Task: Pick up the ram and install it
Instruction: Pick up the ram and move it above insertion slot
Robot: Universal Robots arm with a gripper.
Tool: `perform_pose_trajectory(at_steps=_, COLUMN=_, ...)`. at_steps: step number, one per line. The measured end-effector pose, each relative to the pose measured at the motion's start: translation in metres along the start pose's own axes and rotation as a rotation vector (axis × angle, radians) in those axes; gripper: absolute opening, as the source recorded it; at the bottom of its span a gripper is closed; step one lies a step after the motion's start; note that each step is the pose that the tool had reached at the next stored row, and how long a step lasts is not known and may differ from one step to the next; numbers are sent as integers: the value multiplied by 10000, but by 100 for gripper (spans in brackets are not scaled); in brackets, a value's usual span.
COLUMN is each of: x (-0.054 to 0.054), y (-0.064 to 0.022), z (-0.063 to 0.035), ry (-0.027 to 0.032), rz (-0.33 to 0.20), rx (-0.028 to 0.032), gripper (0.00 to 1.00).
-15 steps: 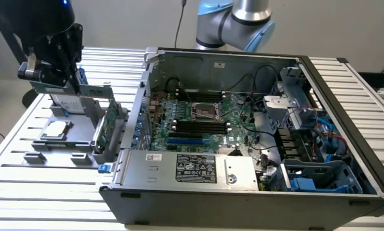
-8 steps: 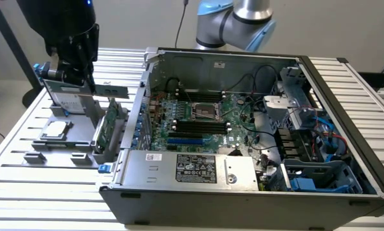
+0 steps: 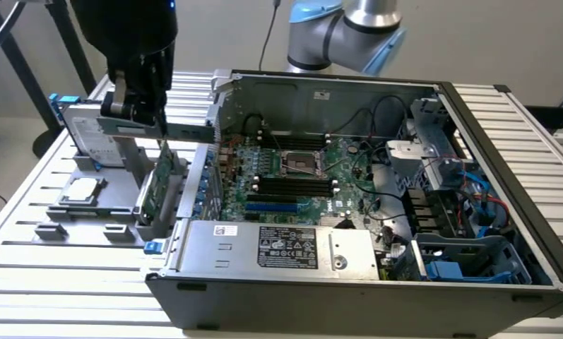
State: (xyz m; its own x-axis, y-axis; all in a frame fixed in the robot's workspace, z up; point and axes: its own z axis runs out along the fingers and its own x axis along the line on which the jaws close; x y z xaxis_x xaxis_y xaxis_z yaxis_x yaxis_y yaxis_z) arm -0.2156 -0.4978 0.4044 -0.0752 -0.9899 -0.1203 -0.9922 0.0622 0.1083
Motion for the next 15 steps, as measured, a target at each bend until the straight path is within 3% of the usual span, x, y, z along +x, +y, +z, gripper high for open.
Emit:
perform_pose_trajectory(at_steps=7, x=-30, y=-307, z=-29, ry=-61, rz=-30, rx=-23, gripper=14)
perform_pose_trajectory(at_steps=15, x=-111, y=-623, z=-5, ry=-67, rz=-39, rx=-32, gripper=14)
